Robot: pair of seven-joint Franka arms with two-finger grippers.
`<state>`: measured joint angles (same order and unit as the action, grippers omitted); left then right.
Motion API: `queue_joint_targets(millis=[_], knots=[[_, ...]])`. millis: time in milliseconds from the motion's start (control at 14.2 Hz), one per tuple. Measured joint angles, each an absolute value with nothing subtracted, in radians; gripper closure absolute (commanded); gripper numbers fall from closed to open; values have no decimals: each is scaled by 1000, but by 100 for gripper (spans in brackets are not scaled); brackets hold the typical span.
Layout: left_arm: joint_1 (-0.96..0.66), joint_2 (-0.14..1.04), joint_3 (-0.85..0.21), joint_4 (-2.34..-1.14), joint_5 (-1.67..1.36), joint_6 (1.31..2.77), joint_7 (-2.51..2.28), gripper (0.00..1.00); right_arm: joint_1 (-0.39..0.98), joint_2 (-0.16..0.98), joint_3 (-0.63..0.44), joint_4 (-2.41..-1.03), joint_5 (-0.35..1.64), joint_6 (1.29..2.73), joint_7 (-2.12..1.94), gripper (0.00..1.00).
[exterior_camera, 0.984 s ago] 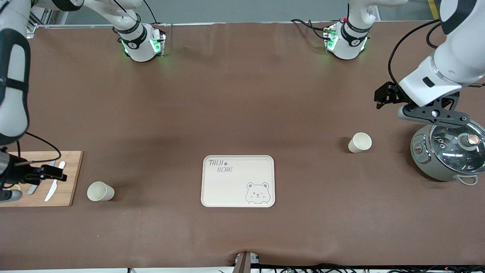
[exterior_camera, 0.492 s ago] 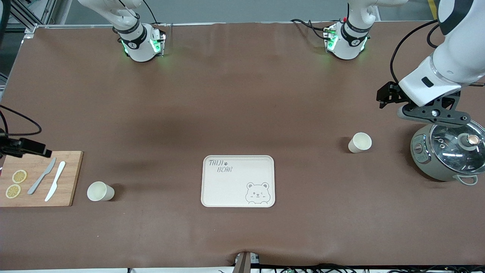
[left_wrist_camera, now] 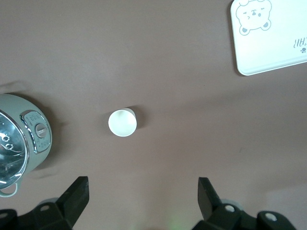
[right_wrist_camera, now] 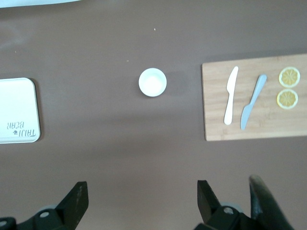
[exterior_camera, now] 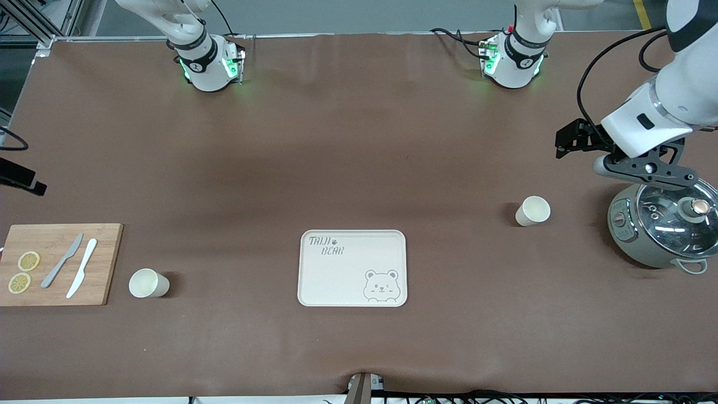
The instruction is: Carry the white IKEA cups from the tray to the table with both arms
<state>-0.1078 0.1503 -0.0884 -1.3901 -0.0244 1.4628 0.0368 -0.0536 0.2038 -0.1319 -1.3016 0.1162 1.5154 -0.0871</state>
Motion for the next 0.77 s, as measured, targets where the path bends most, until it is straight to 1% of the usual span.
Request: queue_joint_targets(millis=[281, 562, 773], knots=[[-105, 151, -88, -1390, -24, 1488, 37, 0, -53, 162, -130, -1322, 115, 1472, -37, 0], [-101, 151, -88, -1390, -24, 1491, 37, 0, -31, 111, -128, -1407, 71, 1538, -32, 0], [-100, 151, -88, -1389, -24, 1492, 37, 0, -9, 94, -127, -1438, 53, 1564, -30, 0]])
